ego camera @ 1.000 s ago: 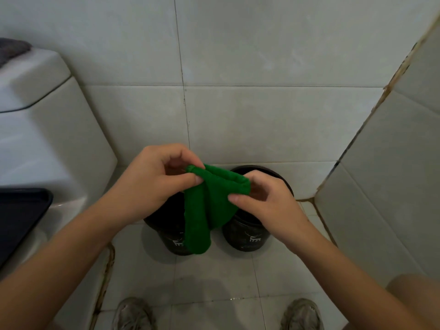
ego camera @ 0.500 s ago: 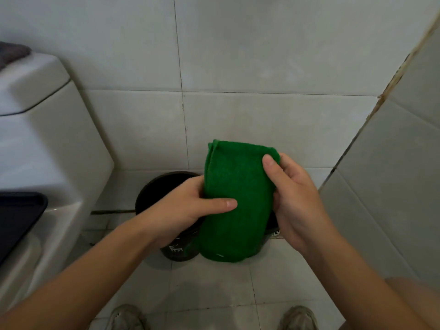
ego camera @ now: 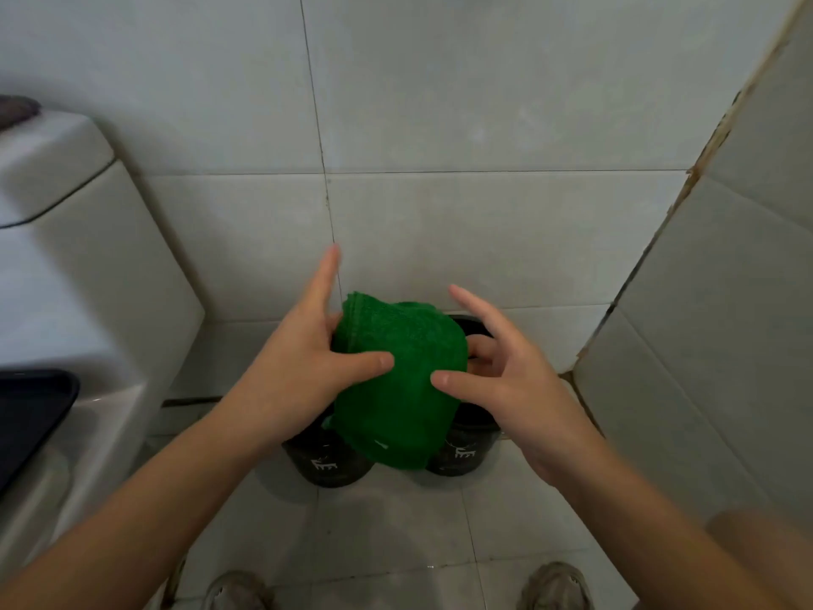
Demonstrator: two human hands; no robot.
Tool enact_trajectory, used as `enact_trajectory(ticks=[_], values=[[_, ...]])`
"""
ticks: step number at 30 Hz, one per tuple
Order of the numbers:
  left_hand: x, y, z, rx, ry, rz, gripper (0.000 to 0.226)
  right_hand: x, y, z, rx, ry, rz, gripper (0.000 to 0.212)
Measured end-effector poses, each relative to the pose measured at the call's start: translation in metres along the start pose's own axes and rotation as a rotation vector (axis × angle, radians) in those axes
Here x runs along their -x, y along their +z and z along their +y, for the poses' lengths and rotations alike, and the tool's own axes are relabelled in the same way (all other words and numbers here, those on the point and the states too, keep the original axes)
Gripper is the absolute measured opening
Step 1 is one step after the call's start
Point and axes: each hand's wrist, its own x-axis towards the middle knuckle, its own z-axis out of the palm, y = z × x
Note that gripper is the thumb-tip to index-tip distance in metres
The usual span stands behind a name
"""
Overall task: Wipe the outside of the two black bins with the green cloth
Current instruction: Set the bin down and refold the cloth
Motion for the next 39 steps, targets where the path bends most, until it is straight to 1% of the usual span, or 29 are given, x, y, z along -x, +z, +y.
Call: enact_trajectory(ticks=[2, 3, 4, 6, 7, 9, 11, 13, 15, 16, 17, 19, 21, 23, 26, 28, 29, 31, 33, 34, 35, 36, 37, 39], values=[[0.003, -0.003, 0.001, -0.300, 0.017, -0.150, 0.107, -0.001, -0.002, 0.002, 0.112, -0.027, -0.009, 0.064], [0.004, -0.002, -0.002, -0.456, 0.025, -0.190, 0.106, -0.001, -0.001, 0.003, 0.189, -0.027, -0.021, 0.064], [0.004, 0.000, -0.005, -0.604, 0.045, -0.195, 0.103, 0.000, 0.000, 0.005, 0.315, -0.032, -0.029, 0.067], [0.005, 0.008, -0.011, -0.874, 0.125, -0.115, 0.091, 0.001, 0.003, 0.008, 0.665, -0.066, 0.001, 0.075], [0.006, 0.011, -0.012, -0.984, 0.182, -0.063, 0.083, 0.002, 0.004, 0.008, 0.797, -0.111, 0.030, 0.071], [0.006, 0.015, -0.011, -1.119, 0.268, 0.014, 0.060, 0.002, 0.003, 0.007, 0.901, -0.202, 0.087, 0.051], [0.006, 0.013, -0.011, -1.145, 0.311, 0.044, 0.042, 0.001, 0.000, 0.006, 0.895, -0.238, 0.122, 0.031], [0.004, 0.009, -0.011, -1.090, 0.356, 0.009, 0.037, -0.003, -0.003, 0.006, 0.782, -0.184, 0.092, 0.028], [0.000, 0.002, -0.006, -0.893, 0.309, -0.116, 0.032, -0.005, -0.005, 0.003, 0.491, -0.073, 0.027, 0.031], [-0.002, -0.001, -0.001, -0.749, 0.252, -0.186, 0.029, -0.005, -0.006, 0.002, 0.311, -0.035, 0.001, 0.030], [-0.003, -0.004, 0.003, -0.608, 0.198, -0.220, 0.024, -0.005, -0.006, 0.002, 0.133, -0.002, -0.010, 0.031], [-0.002, -0.005, 0.007, -0.384, 0.140, -0.209, 0.014, 0.000, -0.002, 0.004, -0.135, 0.047, 0.014, 0.040], [0.000, -0.003, 0.007, -0.267, 0.142, -0.174, 0.014, 0.004, 0.006, 0.005, -0.216, 0.059, 0.034, 0.048], [0.001, 0.001, 0.005, -0.208, 0.127, -0.147, 0.020, 0.006, 0.010, 0.006, -0.162, 0.039, 0.046, 0.049], [0.000, 0.003, 0.008, -0.159, 0.044, -0.213, 0.013, 0.005, 0.008, 0.005, -0.144, -0.001, 0.108, 0.032], [-0.001, 0.004, 0.010, -0.165, 0.013, -0.250, 0.016, 0.003, 0.003, 0.005, -0.123, -0.038, 0.153, 0.029], [-0.002, 0.006, 0.010, -0.175, 0.012, -0.232, 0.015, 0.001, 0.001, 0.006, -0.104, -0.055, 0.171, 0.029], [-0.003, 0.014, 0.008, -0.166, 0.039, -0.117, 0.009, -0.002, -0.001, 0.012, -0.009, -0.079, 0.235, 0.033], [-0.005, 0.027, -0.001, -0.150, 0.070, 0.066, 0.004, -0.002, 0.000, 0.022, 0.237, -0.151, 0.367, 0.048], [-0.006, 0.035, -0.005, -0.179, 0.094, 0.152, 0.007, -0.001, 0.002, 0.024, 0.337, -0.220, 0.415, 0.052], [-0.006, 0.041, -0.009, -0.228, 0.125, 0.204, 0.010, 0.001, 0.005, 0.024, 0.390, -0.285, 0.406, 0.056], [-0.007, 0.047, -0.009, -0.257, 0.140, 0.216, 0.013, 0.002, 0.007, 0.026, 0.424, -0.328, 0.344, 0.060], [-0.007, 0.052, -0.009, -0.234, 0.143, 0.205, 0.014, 0.002, 0.008, 0.027, 0.454, -0.346, 0.257, 0.065], [-0.007, 0.057, -0.006, -0.059, 0.095, 0.132, 0.013, 0.002, 0.006, 0.025, 0.493, -0.335, 0.136, 0.073]])
